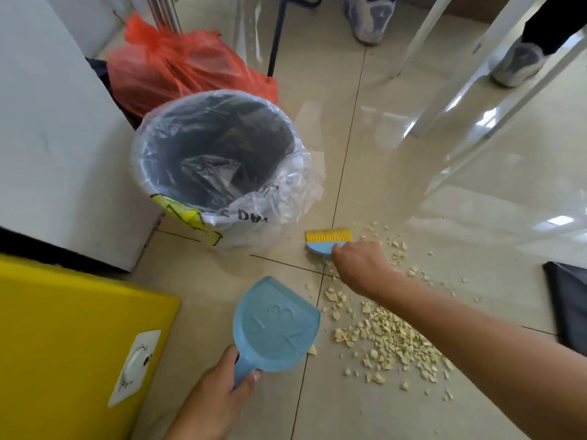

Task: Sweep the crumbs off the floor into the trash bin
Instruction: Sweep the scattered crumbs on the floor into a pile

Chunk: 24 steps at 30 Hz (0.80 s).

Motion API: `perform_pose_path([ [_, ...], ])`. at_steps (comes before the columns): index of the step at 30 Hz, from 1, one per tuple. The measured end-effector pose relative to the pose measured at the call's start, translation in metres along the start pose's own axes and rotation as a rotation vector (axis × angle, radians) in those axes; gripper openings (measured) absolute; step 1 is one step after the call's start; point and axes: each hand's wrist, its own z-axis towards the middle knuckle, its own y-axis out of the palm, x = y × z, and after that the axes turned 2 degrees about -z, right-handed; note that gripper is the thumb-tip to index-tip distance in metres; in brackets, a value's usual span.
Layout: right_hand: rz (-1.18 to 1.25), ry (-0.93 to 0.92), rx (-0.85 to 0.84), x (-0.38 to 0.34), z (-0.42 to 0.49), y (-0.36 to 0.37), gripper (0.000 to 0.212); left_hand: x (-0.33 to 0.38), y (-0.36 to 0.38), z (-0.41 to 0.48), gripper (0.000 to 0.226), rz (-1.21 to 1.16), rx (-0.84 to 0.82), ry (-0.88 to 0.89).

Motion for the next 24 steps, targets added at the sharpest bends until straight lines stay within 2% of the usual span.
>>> perform_pose_path([
  [5, -0.074, -0.129, -0.075, 0.008, -0.052, 0.019, 0.016, 0.002, -0.002, -0.002, 0.030, 0.015, -0.043, 0.061],
  [10, 0.017, -0.100, 0.098, 0.034, -0.064, 0.002, 0.019, -0.004, 0.005, 0.000, 0.022, -0.032, 0.018, 0.074],
  [15, 0.079, 0.020, 0.267, 0.063, 0.005, -0.027, 0.026, -0.004, -0.002, 0.006, 0.019, -0.057, 0.083, 0.085],
  [18, 0.125, 0.093, 0.289, 0.050, 0.063, -0.035, 0.025, -0.009, -0.003, 0.011, 0.017, -0.066, 0.086, 0.077],
  [22, 0.175, -0.064, 0.209, -0.002, 0.073, -0.015, 0.021, -0.015, -0.001, 0.011, 0.014, -0.036, 0.091, 0.064],
  [24, 0.135, -0.159, 0.186, -0.017, 0.050, 0.002, 0.027, -0.015, -0.001, 0.011, 0.013, -0.032, 0.106, 0.061],
])
